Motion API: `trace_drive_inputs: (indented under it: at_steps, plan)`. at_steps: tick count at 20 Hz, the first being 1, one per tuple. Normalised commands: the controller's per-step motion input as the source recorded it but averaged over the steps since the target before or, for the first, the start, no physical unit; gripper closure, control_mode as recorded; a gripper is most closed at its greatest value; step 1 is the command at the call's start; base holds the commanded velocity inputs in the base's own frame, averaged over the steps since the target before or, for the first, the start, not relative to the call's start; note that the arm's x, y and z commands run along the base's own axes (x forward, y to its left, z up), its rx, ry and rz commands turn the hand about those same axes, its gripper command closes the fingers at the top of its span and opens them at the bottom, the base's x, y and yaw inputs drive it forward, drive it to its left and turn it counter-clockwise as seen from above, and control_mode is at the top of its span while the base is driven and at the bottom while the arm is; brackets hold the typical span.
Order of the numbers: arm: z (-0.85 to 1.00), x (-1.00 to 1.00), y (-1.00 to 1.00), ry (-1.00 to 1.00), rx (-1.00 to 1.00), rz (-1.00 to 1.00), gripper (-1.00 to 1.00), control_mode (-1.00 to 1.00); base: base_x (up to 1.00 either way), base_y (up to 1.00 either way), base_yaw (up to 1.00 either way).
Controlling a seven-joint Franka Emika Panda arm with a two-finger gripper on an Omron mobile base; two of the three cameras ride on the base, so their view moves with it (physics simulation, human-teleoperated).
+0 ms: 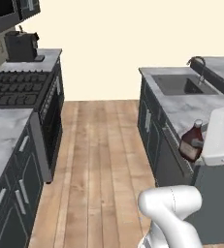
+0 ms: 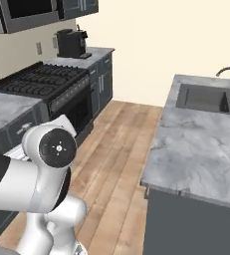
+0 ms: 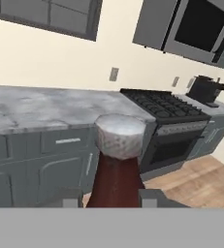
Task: Place the ketchup and mustard from the counter to the top shelf of the fridge. If the existing items in the fridge are on the top shelf, move them to other shelves.
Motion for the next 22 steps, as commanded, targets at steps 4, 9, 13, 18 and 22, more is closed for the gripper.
trace_drive_inputs:
  at_steps: [4, 9, 13, 18, 22]
  plan:
    - [0.0, 0.0, 0.0, 0.0, 0.0, 0.0, 1.0, 1.0, 1.0, -0.11, -0.17]
    - [0.0, 0.0, 0.0, 0.0, 0.0, 0.0, 1.0, 1.0, 1.0, 0.0, -0.19]
    - [0.0, 0.0, 0.0, 0.0, 0.0, 0.0, 1.0, 1.0, 1.0, 0.04, -0.21]
    - [0.0, 0.0, 0.0, 0.0, 0.0, 0.0, 1.0, 1.0, 1.0, 0.23, -0.19]
    - [0.0, 0.0, 0.0, 0.0, 0.0, 0.0, 1.0, 1.0, 1.0, 0.26, -0.15]
